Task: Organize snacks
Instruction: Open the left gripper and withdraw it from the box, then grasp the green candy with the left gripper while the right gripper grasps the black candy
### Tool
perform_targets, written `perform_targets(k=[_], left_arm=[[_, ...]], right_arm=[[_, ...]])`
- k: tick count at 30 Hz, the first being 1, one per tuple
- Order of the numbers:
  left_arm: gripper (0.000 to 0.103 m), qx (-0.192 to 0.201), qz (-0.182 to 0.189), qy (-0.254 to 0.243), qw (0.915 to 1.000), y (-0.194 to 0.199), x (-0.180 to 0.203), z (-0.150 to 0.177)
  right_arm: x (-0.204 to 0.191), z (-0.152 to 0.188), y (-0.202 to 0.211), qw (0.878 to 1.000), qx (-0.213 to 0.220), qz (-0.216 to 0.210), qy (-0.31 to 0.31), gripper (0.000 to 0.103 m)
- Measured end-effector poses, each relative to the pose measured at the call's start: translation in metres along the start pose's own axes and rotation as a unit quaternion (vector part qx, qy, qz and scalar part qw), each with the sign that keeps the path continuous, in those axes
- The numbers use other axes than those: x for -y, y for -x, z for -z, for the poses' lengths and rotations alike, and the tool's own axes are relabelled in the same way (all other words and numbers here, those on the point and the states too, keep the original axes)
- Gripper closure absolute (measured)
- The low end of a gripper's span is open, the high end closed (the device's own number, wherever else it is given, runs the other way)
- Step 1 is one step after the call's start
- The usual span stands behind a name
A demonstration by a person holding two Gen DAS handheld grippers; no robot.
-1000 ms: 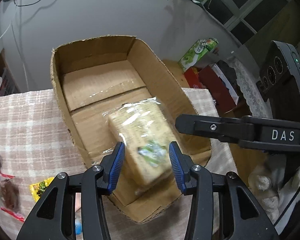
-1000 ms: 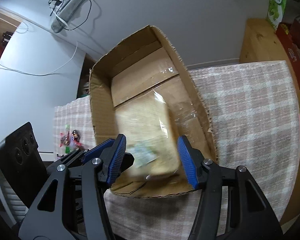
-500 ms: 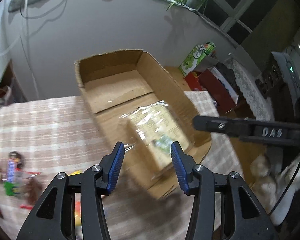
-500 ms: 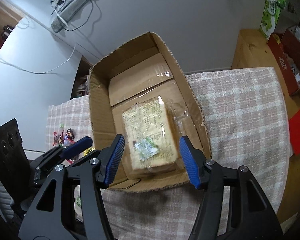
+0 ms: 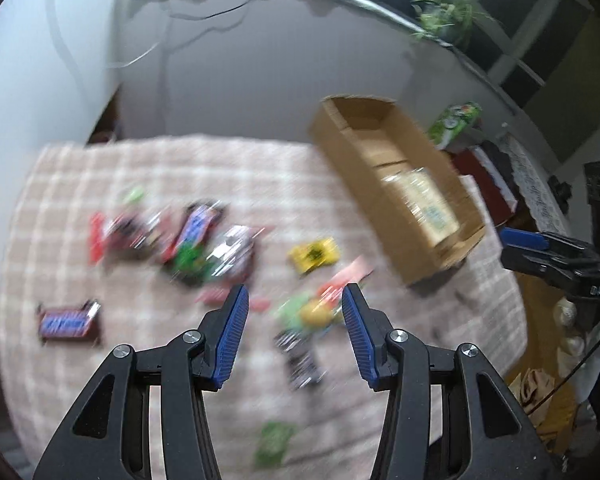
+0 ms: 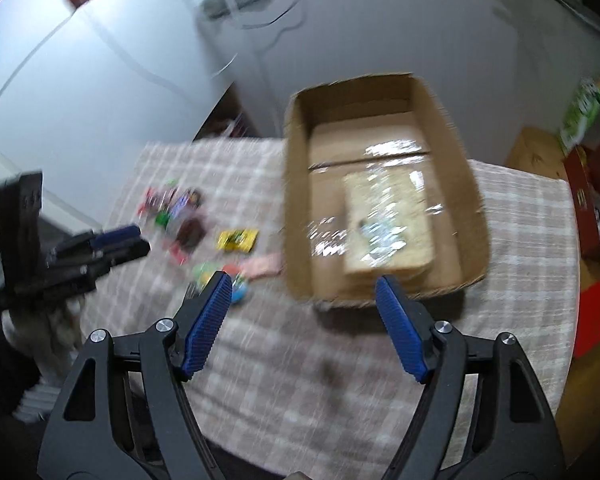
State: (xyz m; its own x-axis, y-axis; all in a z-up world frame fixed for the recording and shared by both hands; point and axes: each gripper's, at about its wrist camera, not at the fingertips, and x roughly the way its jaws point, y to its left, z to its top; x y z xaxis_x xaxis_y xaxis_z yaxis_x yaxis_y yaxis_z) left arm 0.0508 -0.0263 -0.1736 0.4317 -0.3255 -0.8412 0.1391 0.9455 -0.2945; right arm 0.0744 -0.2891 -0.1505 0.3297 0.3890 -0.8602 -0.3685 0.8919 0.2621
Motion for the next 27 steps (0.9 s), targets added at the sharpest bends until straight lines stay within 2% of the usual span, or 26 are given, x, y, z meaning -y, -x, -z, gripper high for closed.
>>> perform_targets(k=[6, 10, 13, 15, 17, 21, 23, 27], left_arm=[[0.056, -0.025, -0.022, 0.019, 0.9993, 0.006, -0.025, 0.037], [0.056, -0.043, -0.015, 0.021, 0.9987, 0.002, -0.024, 0.058], [0.056, -0.057, -0.011, -0.002, 0.9983, -0.002, -0.013, 0.072], [0.056, -0.065, -0.013, -0.014, 0.9977, -0.006, -0.007, 0.08], [0.056, -0.073, -0.009, -0.025, 0.997, -0.009, -0.002, 0.088], [0.059, -0.081, -0.011, -0.035, 0.996, -0.015, 0.001, 0.1], [0.06, -0.084, -0.015, -0.039, 0.9956, -0.018, 0.002, 0.103], [0.066, -0.09, -0.016, -0.044, 0.9948, -0.025, 0.003, 0.109]], right_arm=[[-0.039, 0.018, -0.023, 0.998, -0.032, -0.01, 0.047, 0.026], [-0.051, 0.025, -0.042, 0.997, -0.055, -0.037, 0.04, 0.026], [-0.063, 0.029, -0.059, 0.995, -0.077, -0.056, 0.038, 0.026], [-0.072, 0.029, -0.073, 0.992, -0.096, -0.07, 0.039, 0.031], [-0.078, 0.028, -0.085, 0.99, -0.111, -0.081, 0.039, 0.042], [-0.091, 0.024, -0.112, 0.987, -0.134, -0.084, 0.035, 0.049], [-0.097, 0.022, -0.125, 0.985, -0.147, -0.091, 0.029, 0.057], [-0.108, 0.02, -0.144, 0.984, -0.158, -0.083, 0.027, 0.06]])
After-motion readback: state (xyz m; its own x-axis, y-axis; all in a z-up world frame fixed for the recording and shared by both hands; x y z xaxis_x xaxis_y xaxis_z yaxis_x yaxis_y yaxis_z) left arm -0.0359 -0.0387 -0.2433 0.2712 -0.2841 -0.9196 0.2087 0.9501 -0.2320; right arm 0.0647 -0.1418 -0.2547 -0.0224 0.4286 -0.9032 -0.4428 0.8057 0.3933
